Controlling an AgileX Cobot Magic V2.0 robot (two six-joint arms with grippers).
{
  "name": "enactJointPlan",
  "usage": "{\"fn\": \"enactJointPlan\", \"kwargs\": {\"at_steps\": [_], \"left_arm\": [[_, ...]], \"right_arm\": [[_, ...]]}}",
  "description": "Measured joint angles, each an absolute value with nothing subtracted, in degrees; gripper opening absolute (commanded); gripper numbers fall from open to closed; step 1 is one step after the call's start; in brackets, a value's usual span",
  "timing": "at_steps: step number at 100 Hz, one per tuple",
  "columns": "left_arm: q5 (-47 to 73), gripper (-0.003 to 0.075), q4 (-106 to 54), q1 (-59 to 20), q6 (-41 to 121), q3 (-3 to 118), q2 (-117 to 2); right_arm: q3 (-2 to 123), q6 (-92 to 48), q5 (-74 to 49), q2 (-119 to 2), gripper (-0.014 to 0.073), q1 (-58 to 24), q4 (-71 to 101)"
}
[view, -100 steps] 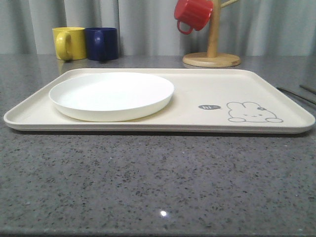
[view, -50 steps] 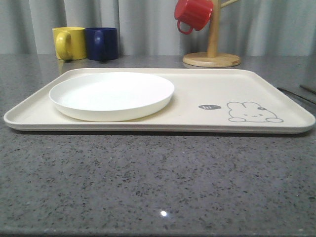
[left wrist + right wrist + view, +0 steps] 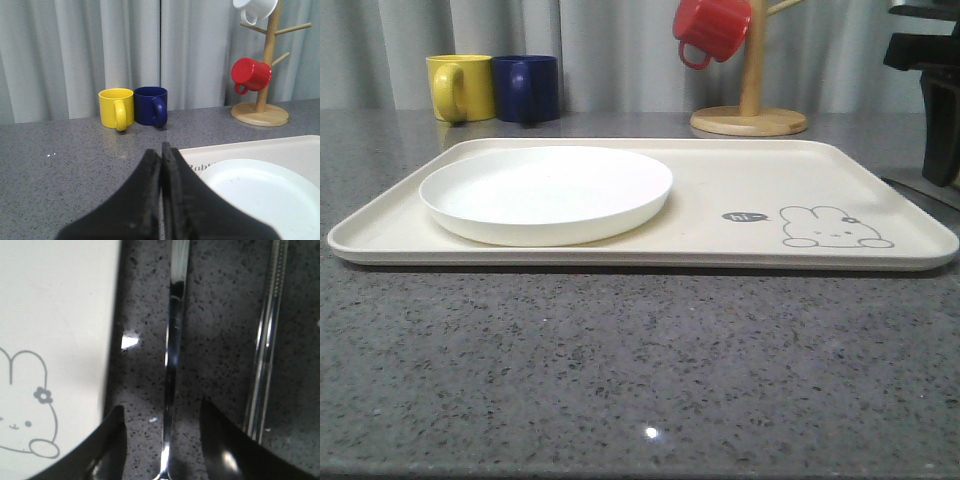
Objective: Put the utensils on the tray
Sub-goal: 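Grasp the metal fork with the right gripper and lift it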
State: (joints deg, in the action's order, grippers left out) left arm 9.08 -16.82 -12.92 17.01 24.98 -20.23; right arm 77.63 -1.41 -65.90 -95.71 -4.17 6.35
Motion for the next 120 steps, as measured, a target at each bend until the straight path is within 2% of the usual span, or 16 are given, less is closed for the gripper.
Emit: {"fn": "enactJointPlan", "kwargs": {"at_steps": [42,70,91,120], "left_arm": [[9.1,-0.0017,-16.8,-12.9,17.0,25.0,-20.2],[9.1,-0.0017,-16.8,-12.9,17.0,25.0,-20.2],[9.1,-0.0017,-16.7,-12.9,17.0,25.0,-20.2],[9.1,-0.0017,-16.7,-12.9,17.0,25.0,-20.2]], "right_arm": [[77.7,-1.4,-65.6,-98.7,0.0348,-4.2,6.4],[77.9,-1.4,-65.3,-99.8,0.0223,-4.2,6.2],[78.1,-1.4,-65.5,-99.9,-0.0078,-4.2,6.2],[85.2,0.0,-69.6,-99.7,-0.0062,-4.3,6.2]]}}
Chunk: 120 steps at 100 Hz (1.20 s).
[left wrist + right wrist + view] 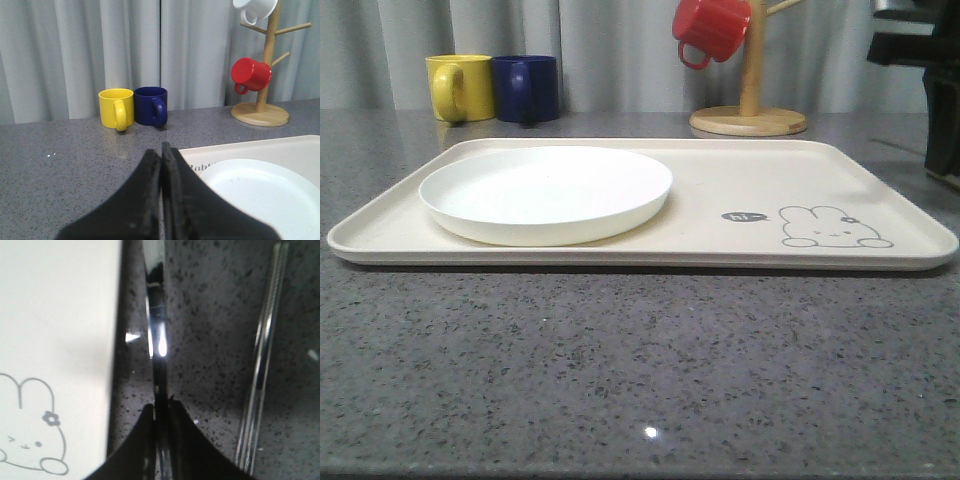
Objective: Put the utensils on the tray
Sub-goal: 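Grasp the metal fork with the right gripper and lift it, then lower the fork onto the tray beside the plate and release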
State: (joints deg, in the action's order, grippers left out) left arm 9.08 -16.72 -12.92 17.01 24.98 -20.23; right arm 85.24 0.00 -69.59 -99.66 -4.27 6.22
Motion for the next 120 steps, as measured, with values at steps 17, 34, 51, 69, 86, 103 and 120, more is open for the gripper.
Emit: {"fn": "enactJointPlan", "kwargs": {"at_steps": [17,34,51,69,86,103,120], "left_arm": [[9.1,-0.0017,-16.7,-12.9,17.0,25.0,-20.2],[9.1,-0.0017,-16.7,-12.9,17.0,25.0,-20.2],[9.1,-0.0017,-16.7,-12.9,17.0,25.0,-20.2],[9.1,-0.0017,-16.7,-12.9,17.0,25.0,-20.2],[9.1,-0.0017,-16.7,-12.9,17.0,25.0,-20.2],[9.1,-0.0017,-16.7,-12.9,17.0,25.0,-20.2],[9.1,-0.0017,-16.7,-12.9,17.0,25.0,-20.2]], "right_arm": [[89.6,4.4,-70.0,-95.7,-0.0062,-6.3,5.9],[90.4,12.5,-70.5,-93.9,-0.0062,-12.8,5.9],[90.4,19.3,-66.8,-95.0,-0.0062,-20.7,6.0],[90.4,24.2,-63.9,-98.9,-0.0062,-24.8,6.2],[90.4,27.1,-61.8,-102.6,-0.0062,-26.1,6.2],[90.4,29.0,-59.4,-104.9,-0.0062,-26.6,6.3],[90.4,29.5,-58.9,-107.2,-0.0025,-26.6,6.3]]}}
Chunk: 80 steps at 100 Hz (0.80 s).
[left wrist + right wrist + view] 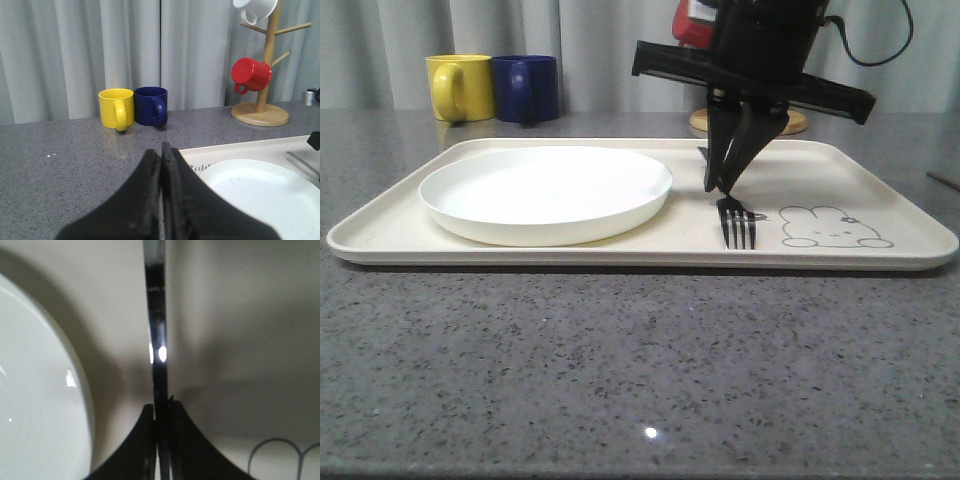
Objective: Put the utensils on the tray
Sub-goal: 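Lower the fork onto the tray beside the plate and release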
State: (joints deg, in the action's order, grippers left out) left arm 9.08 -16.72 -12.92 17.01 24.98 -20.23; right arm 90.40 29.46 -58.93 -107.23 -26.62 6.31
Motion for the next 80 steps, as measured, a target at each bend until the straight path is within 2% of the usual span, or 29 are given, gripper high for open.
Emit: {"fn": "enactJointPlan", "kwargs": {"at_steps": [12,26,36,65,80], "left_arm": [[9.1,-0.0017,-16.7,-12.9,17.0,25.0,-20.2],[9.1,-0.0017,-16.7,-12.9,17.0,25.0,-20.2],[9.1,-0.0017,-16.7,-12.9,17.0,25.0,-20.2],[9.1,-0.0017,-16.7,-12.9,17.0,25.0,-20.2],[9.1,-0.0017,-16.7,-12.9,17.0,25.0,-20.2]], "right_arm": [[90.4,29.6,-58.7,-108.0,0.0083,-26.6,6.3],[90.4,29.6,-58.7,-108.0,0.0283,-26.6,6.3],[90.4,29.6,-58.7,-108.0,0.0370,-26.6,6.3],[93.4,24.3,-60.7,-105.5,0.0375,-26.2,6.2],[95.9,18.0,-64.3,-102.0,0.0375,-22.3,6.2]]}}
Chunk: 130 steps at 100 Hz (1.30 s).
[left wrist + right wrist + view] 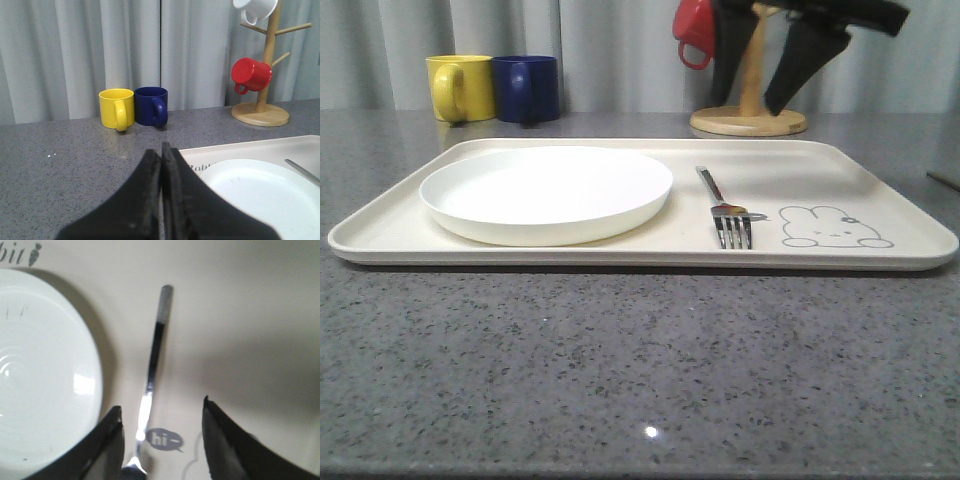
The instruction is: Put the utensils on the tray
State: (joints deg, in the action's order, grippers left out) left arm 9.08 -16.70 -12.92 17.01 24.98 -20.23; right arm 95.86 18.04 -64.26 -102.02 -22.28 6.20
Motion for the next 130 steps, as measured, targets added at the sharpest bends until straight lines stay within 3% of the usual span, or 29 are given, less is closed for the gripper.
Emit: {"fn": "enactJointPlan", "kwargs": {"at_steps": [46,130], "left_arm": [[9.1,-0.0017,-16.7,-12.9,17.0,25.0,-20.2],[9.1,-0.0017,-16.7,-12.9,17.0,25.0,-20.2]], "right_arm": [[94.4,5.2,-70.7,-98.8,0.0375,-2.8,3.2],[87.8,2.3,-70.7,-103.3,0.0375,-0.2,0.5]]}}
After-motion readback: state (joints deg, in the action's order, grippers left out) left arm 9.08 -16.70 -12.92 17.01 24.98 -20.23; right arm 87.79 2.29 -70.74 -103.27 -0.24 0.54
